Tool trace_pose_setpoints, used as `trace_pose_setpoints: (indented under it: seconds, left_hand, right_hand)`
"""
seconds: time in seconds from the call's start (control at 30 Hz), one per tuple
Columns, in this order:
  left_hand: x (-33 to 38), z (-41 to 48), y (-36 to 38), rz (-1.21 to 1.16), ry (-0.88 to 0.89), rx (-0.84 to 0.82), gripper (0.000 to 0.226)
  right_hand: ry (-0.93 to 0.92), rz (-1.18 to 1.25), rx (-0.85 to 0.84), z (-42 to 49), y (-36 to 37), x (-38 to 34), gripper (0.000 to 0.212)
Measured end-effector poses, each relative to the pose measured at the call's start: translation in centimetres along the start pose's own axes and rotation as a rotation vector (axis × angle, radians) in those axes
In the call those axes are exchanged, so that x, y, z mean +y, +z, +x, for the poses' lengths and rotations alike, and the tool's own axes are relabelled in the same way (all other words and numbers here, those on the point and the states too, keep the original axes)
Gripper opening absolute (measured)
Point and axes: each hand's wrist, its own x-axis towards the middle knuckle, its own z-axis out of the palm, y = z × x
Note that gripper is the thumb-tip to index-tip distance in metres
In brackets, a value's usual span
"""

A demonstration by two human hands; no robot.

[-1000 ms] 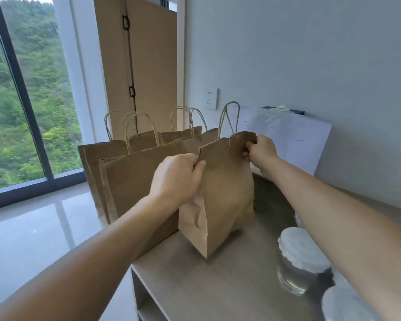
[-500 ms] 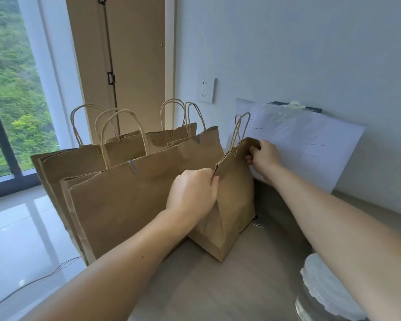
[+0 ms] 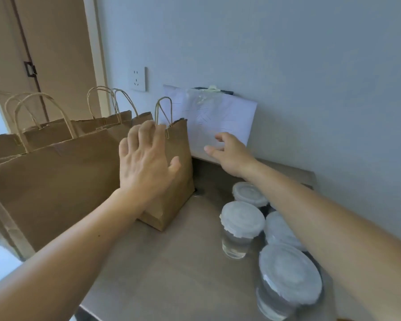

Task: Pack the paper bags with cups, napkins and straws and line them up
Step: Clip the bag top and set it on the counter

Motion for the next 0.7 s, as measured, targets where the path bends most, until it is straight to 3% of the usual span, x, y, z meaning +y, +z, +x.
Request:
trace_pose_setpoints:
  seconds: [0.13,0.4,0.7]
  left_hand:
    - [8.7,-1.3,-0.3,0.034,0.108,-0.235,0.073]
    - [31.0,-6.9,-1.5,-0.089,0.355,-0.502,0.071]
    - [49.9,-18.0,3.7,-0.142,0.638,-0.792,0.076]
  right_hand:
    - [0.024,-0.156,0.019,-8.1,-6.5,3.3,0.061]
    - [0.261,-0.308,0.128,-28.2,-20.4,15.1,0.058]
    - [0.589,-0.201,0.220,-44.5,-24.8,28.2,0.061]
